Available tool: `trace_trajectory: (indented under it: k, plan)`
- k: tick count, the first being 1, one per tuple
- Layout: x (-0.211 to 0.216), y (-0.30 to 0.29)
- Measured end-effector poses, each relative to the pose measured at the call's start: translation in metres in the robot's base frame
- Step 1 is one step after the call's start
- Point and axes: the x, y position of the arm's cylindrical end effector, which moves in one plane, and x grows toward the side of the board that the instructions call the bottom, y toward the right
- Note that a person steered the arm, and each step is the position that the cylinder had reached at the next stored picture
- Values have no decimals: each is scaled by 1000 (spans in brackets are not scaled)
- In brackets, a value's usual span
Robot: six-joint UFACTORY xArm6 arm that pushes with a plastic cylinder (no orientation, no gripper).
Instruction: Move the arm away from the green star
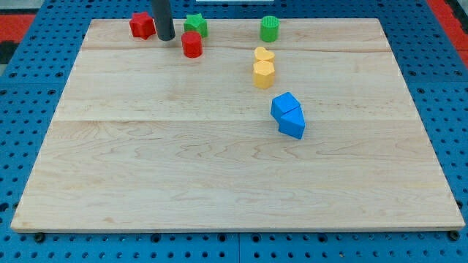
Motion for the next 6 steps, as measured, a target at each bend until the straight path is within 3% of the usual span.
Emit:
trace_trajectory:
  k: [1, 3, 5, 6]
  plan:
    - [-14, 16]
    - [-14, 125]
    - [-1, 123]
    - [23, 158]
